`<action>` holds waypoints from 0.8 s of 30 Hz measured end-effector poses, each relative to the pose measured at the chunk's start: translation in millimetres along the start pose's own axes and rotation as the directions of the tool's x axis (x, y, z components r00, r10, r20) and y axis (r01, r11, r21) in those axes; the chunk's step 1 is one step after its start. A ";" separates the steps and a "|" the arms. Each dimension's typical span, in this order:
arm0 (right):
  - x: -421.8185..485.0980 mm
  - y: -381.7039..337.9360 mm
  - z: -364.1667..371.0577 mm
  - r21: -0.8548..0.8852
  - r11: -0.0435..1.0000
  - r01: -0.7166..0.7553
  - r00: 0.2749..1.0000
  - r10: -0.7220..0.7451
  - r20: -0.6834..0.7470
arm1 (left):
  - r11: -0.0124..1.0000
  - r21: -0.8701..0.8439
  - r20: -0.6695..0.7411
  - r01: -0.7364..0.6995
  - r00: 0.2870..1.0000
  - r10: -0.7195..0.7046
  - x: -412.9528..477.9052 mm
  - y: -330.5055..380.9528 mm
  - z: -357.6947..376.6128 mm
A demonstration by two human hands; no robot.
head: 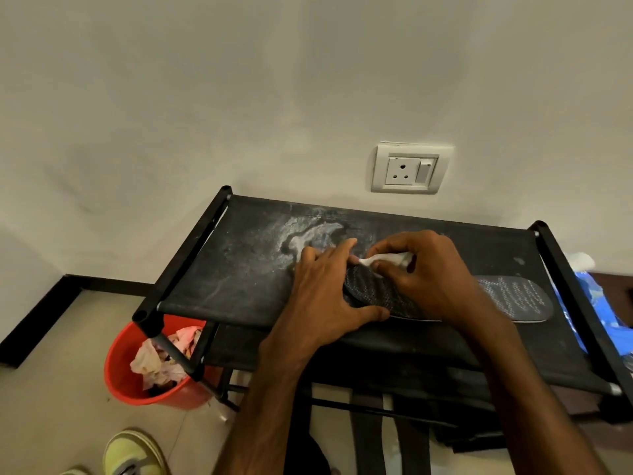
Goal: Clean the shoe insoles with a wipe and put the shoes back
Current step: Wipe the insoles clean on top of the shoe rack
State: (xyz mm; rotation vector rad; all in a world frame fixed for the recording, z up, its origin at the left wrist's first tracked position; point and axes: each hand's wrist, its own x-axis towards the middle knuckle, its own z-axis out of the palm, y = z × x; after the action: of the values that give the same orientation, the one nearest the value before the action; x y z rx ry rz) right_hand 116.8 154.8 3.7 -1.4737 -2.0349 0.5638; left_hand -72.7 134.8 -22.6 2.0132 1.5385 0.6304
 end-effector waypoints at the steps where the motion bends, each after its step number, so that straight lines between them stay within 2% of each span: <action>1: 2.7 -1.7 0.6 0.003 1.000 0.006 0.999 -0.006 0.033 | 1.000 -0.026 0.007 0.008 1.000 -0.007 -0.7 -1.5 -0.4; 7: 26.6 -13.7 -1.9 -0.045 0.997 0.069 0.981 -0.060 0.183 | 0.985 -0.148 0.048 0.084 0.996 -0.078 -2.7 -6.0 -1.9; 15: 30.8 -15.3 18.0 -0.215 0.963 0.163 0.961 -0.105 0.258 | 0.976 -0.187 0.055 0.110 0.993 -0.101 0.9 -7.4 1.8; 22: 22.6 -12.3 14.4 -0.235 0.946 0.223 0.928 -0.133 0.347 | 0.978 -0.187 0.051 0.095 0.995 -0.087 2.0 -11.8 7.2; 24: 24.7 -13.1 15.1 -0.254 0.945 0.206 0.940 -0.119 0.319 | 0.978 -0.181 0.052 0.101 0.994 -0.093 2.6 -11.2 7.0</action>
State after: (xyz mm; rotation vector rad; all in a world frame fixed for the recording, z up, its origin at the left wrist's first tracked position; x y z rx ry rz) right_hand 91.6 174.0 5.2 -1.4236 -2.5402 0.4619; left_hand -75.7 138.9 -35.0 1.7925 1.4859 0.6595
